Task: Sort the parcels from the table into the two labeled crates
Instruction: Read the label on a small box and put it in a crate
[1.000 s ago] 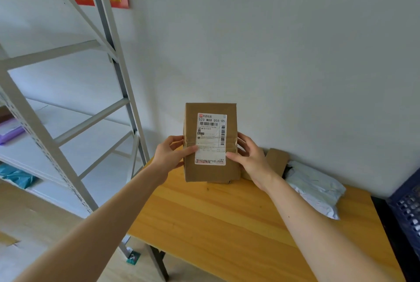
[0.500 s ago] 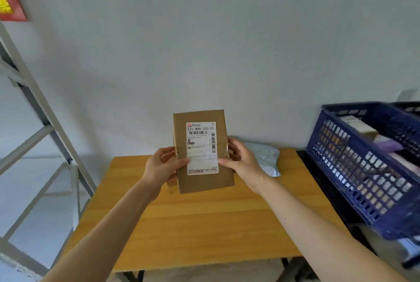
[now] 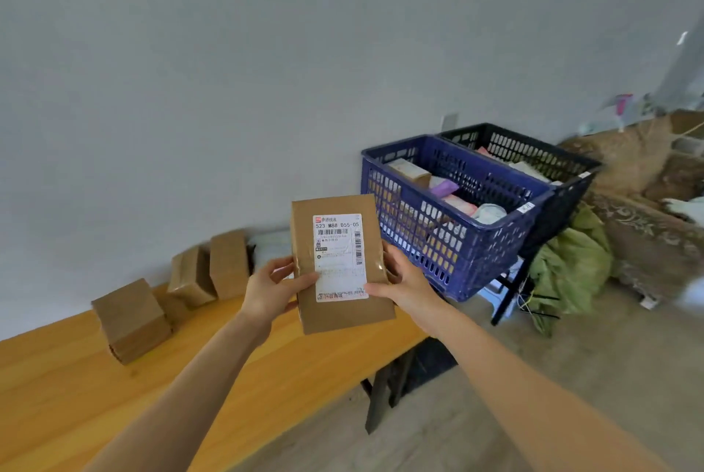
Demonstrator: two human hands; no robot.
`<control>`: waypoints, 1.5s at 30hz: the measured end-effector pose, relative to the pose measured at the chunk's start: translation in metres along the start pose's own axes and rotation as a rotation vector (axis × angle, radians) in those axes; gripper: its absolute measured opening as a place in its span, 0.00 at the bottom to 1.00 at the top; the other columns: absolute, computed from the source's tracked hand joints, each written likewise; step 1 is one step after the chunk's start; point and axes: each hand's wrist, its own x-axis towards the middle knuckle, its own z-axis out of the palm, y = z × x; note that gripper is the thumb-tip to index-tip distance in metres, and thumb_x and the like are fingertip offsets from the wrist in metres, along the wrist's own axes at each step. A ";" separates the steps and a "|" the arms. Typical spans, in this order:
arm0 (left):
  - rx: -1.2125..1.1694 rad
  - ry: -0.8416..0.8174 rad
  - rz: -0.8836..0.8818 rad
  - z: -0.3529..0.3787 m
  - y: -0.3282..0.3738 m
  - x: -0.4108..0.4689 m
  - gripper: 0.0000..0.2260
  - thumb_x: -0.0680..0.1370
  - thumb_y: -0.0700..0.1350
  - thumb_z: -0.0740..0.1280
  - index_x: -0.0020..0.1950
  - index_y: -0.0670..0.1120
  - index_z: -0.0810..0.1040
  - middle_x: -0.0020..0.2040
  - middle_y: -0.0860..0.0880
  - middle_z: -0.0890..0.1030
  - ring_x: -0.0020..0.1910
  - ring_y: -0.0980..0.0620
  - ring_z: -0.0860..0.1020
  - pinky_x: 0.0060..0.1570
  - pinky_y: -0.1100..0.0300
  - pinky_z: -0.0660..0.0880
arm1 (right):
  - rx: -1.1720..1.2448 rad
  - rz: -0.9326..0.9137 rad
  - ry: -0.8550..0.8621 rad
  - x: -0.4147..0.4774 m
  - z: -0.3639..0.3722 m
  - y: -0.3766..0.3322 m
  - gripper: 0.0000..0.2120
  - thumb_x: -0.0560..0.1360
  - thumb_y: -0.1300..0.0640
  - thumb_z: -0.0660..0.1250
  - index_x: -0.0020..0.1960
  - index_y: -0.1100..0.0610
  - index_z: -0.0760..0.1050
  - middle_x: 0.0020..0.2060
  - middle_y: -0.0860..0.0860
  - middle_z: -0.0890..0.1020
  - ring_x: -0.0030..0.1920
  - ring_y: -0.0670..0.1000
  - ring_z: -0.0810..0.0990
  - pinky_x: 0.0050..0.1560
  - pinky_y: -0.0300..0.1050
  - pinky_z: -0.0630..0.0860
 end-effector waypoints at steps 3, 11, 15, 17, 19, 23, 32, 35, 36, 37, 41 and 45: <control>0.017 -0.071 0.002 0.053 0.003 0.005 0.27 0.68 0.44 0.78 0.64 0.46 0.73 0.63 0.49 0.78 0.57 0.47 0.80 0.51 0.50 0.79 | -0.004 0.002 0.074 -0.014 -0.046 0.008 0.39 0.71 0.63 0.75 0.71 0.37 0.60 0.65 0.40 0.74 0.67 0.47 0.71 0.68 0.54 0.70; 0.086 -0.139 0.006 0.183 0.003 -0.007 0.28 0.68 0.47 0.78 0.65 0.47 0.72 0.62 0.50 0.78 0.58 0.48 0.79 0.51 0.50 0.79 | 0.060 0.008 0.137 -0.045 -0.168 0.036 0.40 0.70 0.62 0.76 0.70 0.35 0.60 0.58 0.34 0.74 0.60 0.39 0.73 0.58 0.44 0.75; 0.122 -0.143 0.024 0.258 0.007 -0.015 0.29 0.68 0.47 0.78 0.66 0.47 0.72 0.60 0.50 0.79 0.56 0.48 0.79 0.49 0.52 0.79 | 0.090 0.030 0.195 -0.058 -0.238 0.045 0.39 0.69 0.60 0.77 0.72 0.44 0.60 0.64 0.45 0.74 0.62 0.47 0.74 0.64 0.54 0.74; 0.137 -0.144 0.037 0.297 0.010 -0.016 0.28 0.68 0.48 0.78 0.65 0.47 0.73 0.60 0.49 0.79 0.56 0.48 0.80 0.52 0.49 0.79 | 0.111 0.037 0.218 -0.063 -0.275 0.049 0.34 0.68 0.60 0.78 0.66 0.47 0.63 0.63 0.46 0.74 0.59 0.44 0.75 0.63 0.52 0.74; 0.136 -0.153 0.035 0.334 0.012 -0.017 0.27 0.68 0.47 0.78 0.64 0.47 0.73 0.60 0.49 0.79 0.56 0.48 0.79 0.53 0.48 0.79 | 0.120 0.035 0.223 -0.070 -0.310 0.052 0.31 0.69 0.60 0.77 0.63 0.46 0.62 0.62 0.46 0.74 0.57 0.42 0.74 0.61 0.49 0.75; 0.139 -0.148 0.026 0.397 0.016 -0.015 0.27 0.69 0.47 0.78 0.65 0.47 0.74 0.61 0.49 0.79 0.57 0.47 0.79 0.56 0.46 0.78 | 0.174 0.064 0.195 -0.083 -0.370 0.057 0.35 0.70 0.57 0.76 0.70 0.46 0.62 0.67 0.44 0.73 0.63 0.47 0.73 0.56 0.47 0.73; 0.194 -0.184 0.055 0.511 0.023 0.028 0.24 0.69 0.45 0.78 0.61 0.46 0.74 0.58 0.49 0.80 0.52 0.48 0.81 0.45 0.53 0.80 | 0.270 0.160 0.171 -0.072 -0.469 0.077 0.45 0.72 0.58 0.75 0.77 0.37 0.51 0.66 0.46 0.73 0.64 0.53 0.74 0.61 0.62 0.71; 0.205 -0.221 0.069 0.543 0.029 0.055 0.24 0.69 0.48 0.78 0.62 0.45 0.75 0.57 0.47 0.81 0.52 0.46 0.82 0.47 0.50 0.81 | 0.270 0.129 0.208 -0.053 -0.500 0.082 0.46 0.71 0.59 0.75 0.76 0.37 0.50 0.62 0.45 0.75 0.60 0.51 0.77 0.64 0.60 0.72; 0.195 -0.231 0.073 0.553 0.030 0.065 0.23 0.70 0.48 0.77 0.61 0.45 0.75 0.56 0.47 0.82 0.51 0.46 0.82 0.46 0.50 0.81 | 0.263 0.118 0.221 -0.045 -0.511 0.084 0.46 0.71 0.60 0.75 0.76 0.37 0.51 0.62 0.46 0.75 0.60 0.52 0.77 0.65 0.61 0.71; 0.186 -0.234 0.078 0.566 0.031 0.077 0.22 0.70 0.49 0.77 0.60 0.46 0.75 0.55 0.47 0.82 0.50 0.46 0.82 0.44 0.52 0.81 | 0.248 0.103 0.234 -0.034 -0.524 0.086 0.46 0.71 0.59 0.76 0.76 0.37 0.51 0.63 0.46 0.75 0.61 0.53 0.77 0.65 0.62 0.72; 0.250 -0.203 0.126 0.605 0.038 0.117 0.24 0.70 0.54 0.75 0.61 0.48 0.74 0.53 0.48 0.81 0.49 0.48 0.82 0.41 0.54 0.80 | 0.165 0.059 0.257 0.004 -0.565 0.086 0.45 0.70 0.56 0.77 0.75 0.36 0.53 0.62 0.45 0.76 0.59 0.50 0.79 0.51 0.50 0.80; 0.293 -0.202 0.137 0.641 0.050 0.165 0.36 0.71 0.58 0.73 0.74 0.51 0.61 0.55 0.49 0.80 0.47 0.53 0.81 0.33 0.65 0.71 | 0.154 0.066 0.237 0.055 -0.606 0.087 0.43 0.70 0.55 0.77 0.74 0.35 0.54 0.60 0.44 0.76 0.58 0.49 0.78 0.50 0.48 0.80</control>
